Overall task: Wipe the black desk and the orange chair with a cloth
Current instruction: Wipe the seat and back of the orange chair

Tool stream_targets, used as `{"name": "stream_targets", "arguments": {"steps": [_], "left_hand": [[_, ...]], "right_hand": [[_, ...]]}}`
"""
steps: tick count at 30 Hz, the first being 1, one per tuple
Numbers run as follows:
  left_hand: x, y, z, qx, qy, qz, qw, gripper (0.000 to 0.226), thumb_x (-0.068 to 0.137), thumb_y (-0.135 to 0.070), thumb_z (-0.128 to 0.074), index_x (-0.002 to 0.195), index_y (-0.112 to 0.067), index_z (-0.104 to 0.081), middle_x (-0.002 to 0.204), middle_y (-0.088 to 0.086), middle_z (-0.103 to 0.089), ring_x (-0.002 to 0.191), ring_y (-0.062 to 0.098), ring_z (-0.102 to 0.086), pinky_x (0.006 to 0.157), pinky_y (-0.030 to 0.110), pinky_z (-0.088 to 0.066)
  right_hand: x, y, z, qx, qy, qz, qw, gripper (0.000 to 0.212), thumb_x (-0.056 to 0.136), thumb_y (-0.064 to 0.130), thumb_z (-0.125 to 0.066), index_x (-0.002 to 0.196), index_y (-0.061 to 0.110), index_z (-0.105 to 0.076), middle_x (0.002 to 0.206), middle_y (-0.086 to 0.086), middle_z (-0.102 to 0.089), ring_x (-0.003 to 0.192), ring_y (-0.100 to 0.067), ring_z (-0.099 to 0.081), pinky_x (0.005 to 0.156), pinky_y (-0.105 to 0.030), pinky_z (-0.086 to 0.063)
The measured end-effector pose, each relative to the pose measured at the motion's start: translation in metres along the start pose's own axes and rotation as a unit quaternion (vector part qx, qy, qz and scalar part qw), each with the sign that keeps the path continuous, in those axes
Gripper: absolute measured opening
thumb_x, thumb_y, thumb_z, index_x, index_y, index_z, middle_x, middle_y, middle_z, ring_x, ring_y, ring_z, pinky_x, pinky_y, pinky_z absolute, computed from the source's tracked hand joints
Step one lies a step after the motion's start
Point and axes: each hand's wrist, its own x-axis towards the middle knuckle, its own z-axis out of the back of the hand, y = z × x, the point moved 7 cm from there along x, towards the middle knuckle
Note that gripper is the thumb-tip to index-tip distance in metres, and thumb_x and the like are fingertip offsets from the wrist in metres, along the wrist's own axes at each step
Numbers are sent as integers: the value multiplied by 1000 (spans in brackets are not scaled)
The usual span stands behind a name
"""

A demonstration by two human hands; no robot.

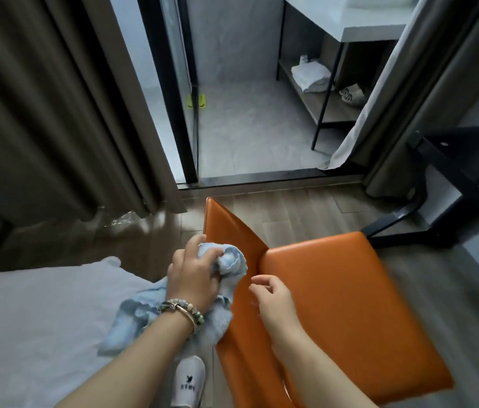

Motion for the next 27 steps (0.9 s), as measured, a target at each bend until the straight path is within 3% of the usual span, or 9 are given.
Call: {"name": "stream_targets", "arguments": {"steps": [3,6,11,13,15,18,21,24,27], "left_hand": [[31,0,-4,29,6,-90,996,45,52,-14,-78,91,-30,-62,113,10,-63,73,36,-60,56,41,-51],[58,4,-5,18,13,-173,985,37,62,-32,-60,97,-33,-50,111,9,-63,74,33,-61,55,40,-51],[113,14,-7,-31,56,-230,971,35,69,-39,-45,103,-33,-49,118,8,-55,79,36,-61,62,42,-53],[132,15,-8,-49,80,-214,972,33,74,-38,-49,107,-36,-48,124,13,-55,91,40,-57,74,47,-52],[149,16,-13,-18,109,-185,976,35,84,-34,-54,119,-37,-52,140,6,-40,110,37,-45,89,44,-45],[166,15,-17,-9,112,-174,978,37,87,-34,-56,125,-30,-55,145,0,-31,118,32,-38,94,39,-42],[179,13,-18,1,98,-190,977,34,86,-32,-58,120,-27,-58,139,2,-39,112,34,-42,87,40,-43],[183,-1,-11,16,72,-248,966,24,81,-25,-64,105,-25,-63,124,7,-53,96,38,-52,70,41,-42],[193,-12,2,-1,21,-281,959,31,67,-26,-63,96,-33,-53,109,8,-62,81,38,-58,58,40,-45]], "right_hand": [[23,13,-6,13,-28,6,1000,12,91,11,-54,90,21,-62,92,-3,-65,86,-17,-61,66,-22,-44],[42,28,-19,47,-85,17,995,18,91,7,-53,85,20,-64,83,-2,-66,79,-16,-60,65,-23,-44],[61,48,-56,93,-141,37,985,24,89,0,-52,85,21,-64,88,-3,-68,86,-17,-61,82,-31,-49],[60,53,-60,96,-166,40,981,24,90,2,-53,84,22,-64,86,1,-68,84,-13,-61,81,-29,-48],[57,52,-60,96,-192,36,976,25,90,3,-53,83,24,-64,86,2,-67,83,-13,-61,80,-29,-48],[54,48,-53,103,-218,15,970,20,92,7,-53,88,23,-64,84,-2,-66,76,-17,-59,73,-31,-49],[55,47,-45,104,-232,8,967,17,93,11,-52,90,24,-64,82,-1,-63,71,-18,-54,65,-30,-46],[56,49,-37,98,-240,14,966,18,93,12,-52,92,24,-64,88,-2,-64,72,-18,-55,66,-31,-47],[55,56,-28,93,-243,32,965,20,93,10,-51,97,25,-64,96,0,-64,80,-16,-59,74,-29,-49]]}}
